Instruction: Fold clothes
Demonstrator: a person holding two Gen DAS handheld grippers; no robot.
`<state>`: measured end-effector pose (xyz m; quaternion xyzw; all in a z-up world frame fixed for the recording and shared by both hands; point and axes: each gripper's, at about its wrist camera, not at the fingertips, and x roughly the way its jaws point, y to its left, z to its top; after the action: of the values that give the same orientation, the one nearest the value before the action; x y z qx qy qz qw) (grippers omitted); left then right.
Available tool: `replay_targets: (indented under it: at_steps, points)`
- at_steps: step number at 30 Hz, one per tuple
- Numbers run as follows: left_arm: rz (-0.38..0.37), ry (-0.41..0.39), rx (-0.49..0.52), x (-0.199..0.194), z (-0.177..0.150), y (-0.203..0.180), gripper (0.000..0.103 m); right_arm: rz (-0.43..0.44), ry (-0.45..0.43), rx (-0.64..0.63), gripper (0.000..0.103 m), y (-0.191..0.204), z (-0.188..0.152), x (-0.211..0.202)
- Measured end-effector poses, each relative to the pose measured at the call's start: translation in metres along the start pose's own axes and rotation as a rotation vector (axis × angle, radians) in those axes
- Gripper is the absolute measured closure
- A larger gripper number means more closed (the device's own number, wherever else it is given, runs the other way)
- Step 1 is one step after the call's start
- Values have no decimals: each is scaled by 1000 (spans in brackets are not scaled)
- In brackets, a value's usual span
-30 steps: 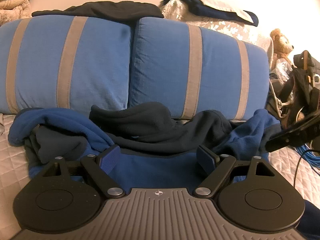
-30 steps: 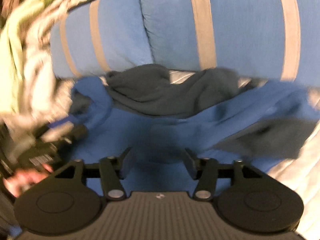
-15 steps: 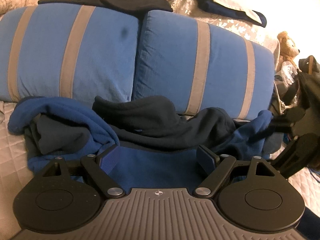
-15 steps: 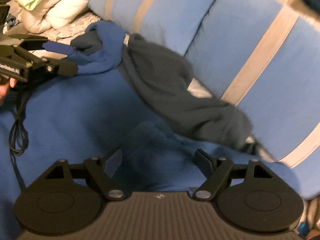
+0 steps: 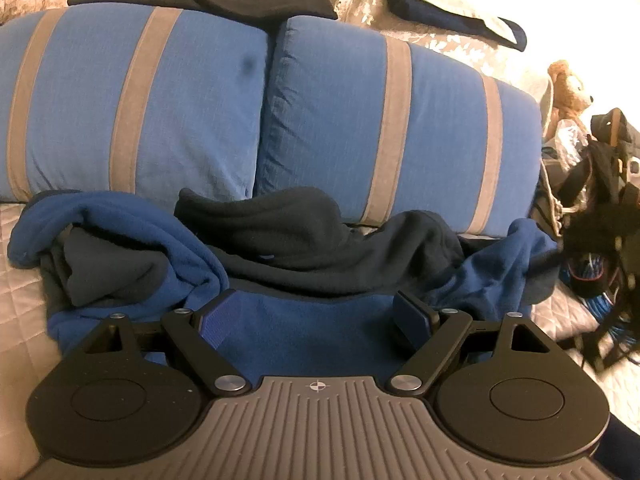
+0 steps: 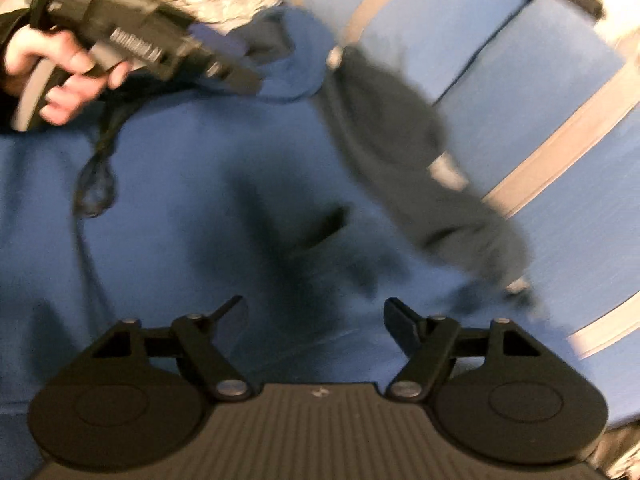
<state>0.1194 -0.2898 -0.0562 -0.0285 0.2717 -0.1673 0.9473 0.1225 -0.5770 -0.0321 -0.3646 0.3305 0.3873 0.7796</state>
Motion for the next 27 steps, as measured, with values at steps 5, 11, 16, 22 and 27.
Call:
replay_targets:
  at_steps: [5, 11, 16, 22, 27]
  points:
    - [3, 4, -7, 0, 0, 2, 19, -147, 54, -134, 38, -12, 21, 12]
    - [2, 10, -14, 1, 1, 3, 19, -161, 124, -238, 52, -12, 26, 40]
    - [2, 15, -19, 3, 1, 4, 19, -122, 151, -290, 55, -10, 28, 55]
    - [0, 22, -18, 4, 1, 4, 19, -53, 160, -337, 71, -3, 29, 63]
    - [5, 31, -17, 5, 1, 4, 19, -38, 153, -281, 100, -3, 30, 61]
